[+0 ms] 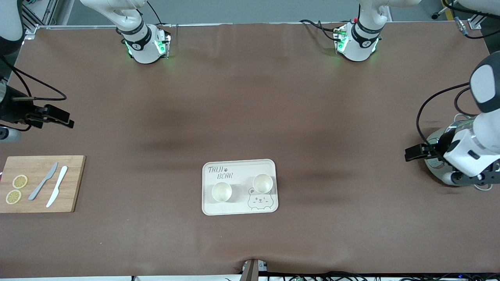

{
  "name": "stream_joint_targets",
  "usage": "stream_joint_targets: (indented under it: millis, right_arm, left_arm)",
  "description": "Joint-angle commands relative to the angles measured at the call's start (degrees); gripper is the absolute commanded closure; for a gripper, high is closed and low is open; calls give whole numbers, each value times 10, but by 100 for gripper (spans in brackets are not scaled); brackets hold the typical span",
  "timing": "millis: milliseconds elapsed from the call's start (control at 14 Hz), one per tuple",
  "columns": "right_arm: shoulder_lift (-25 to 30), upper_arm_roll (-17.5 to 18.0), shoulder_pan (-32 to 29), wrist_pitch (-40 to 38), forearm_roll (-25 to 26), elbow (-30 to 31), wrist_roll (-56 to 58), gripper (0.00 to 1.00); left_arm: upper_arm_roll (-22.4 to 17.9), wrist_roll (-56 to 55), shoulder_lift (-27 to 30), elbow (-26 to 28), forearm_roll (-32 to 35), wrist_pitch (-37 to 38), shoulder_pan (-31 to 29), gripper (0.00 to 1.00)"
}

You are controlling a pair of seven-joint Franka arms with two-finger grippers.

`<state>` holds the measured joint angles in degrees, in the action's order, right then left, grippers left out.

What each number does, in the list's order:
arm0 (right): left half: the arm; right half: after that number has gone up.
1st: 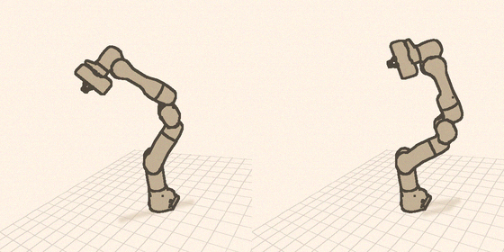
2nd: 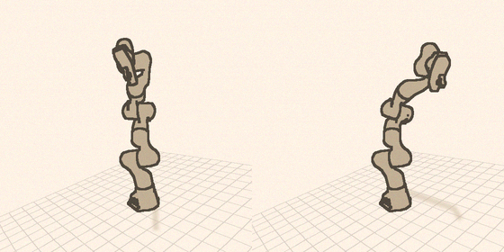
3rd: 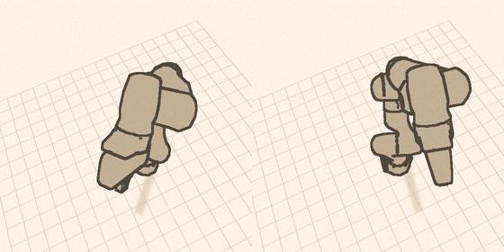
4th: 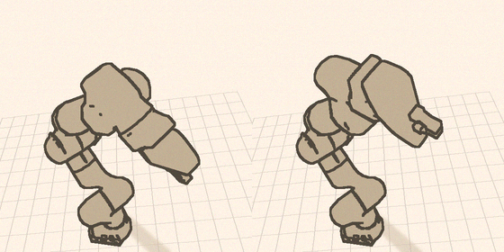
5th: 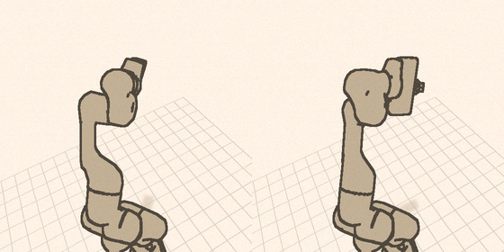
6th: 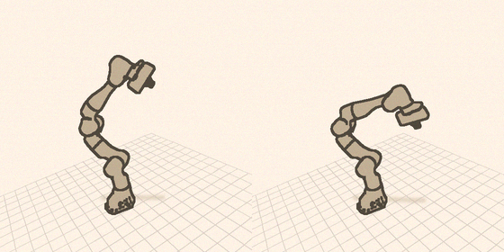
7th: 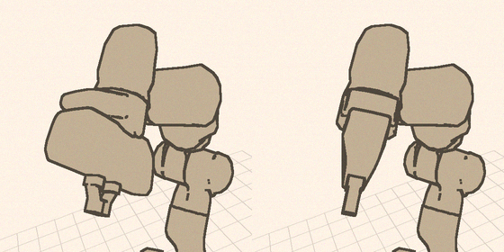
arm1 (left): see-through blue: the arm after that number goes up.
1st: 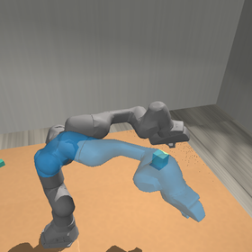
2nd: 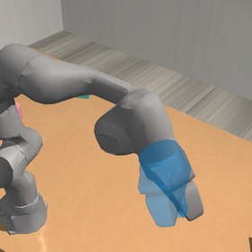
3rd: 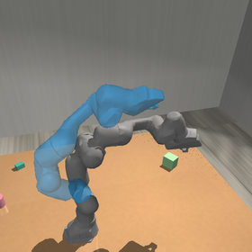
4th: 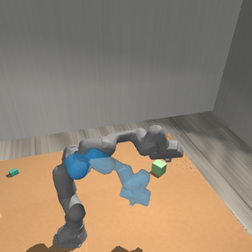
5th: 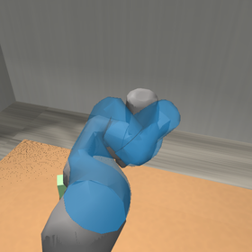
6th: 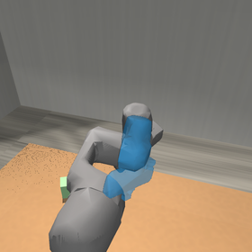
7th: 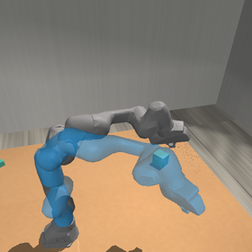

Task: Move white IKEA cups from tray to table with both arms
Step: 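Reach both grippers down to the two white cups on the tray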

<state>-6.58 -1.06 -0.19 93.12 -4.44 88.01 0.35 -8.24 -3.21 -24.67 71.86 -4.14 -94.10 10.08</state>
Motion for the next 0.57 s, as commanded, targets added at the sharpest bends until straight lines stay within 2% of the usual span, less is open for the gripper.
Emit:
stream_joint_targets:
  millis: [0, 286, 500]
  right_arm:
    - [-27, 0, 34, 21, -7, -20, -62, 0]
    - [-76, 0, 85, 24, -20, -62, -161, 0]
    - [-108, 0, 129, 71, -36, -71, -233, 0]
  left_arm:
    - [1, -28, -17, -2, -7, -23, 15, 0]
    - [1, -116, -56, -2, -7, -69, 55, 0]
    - [1, -197, -85, -4, -6, -110, 88, 0]
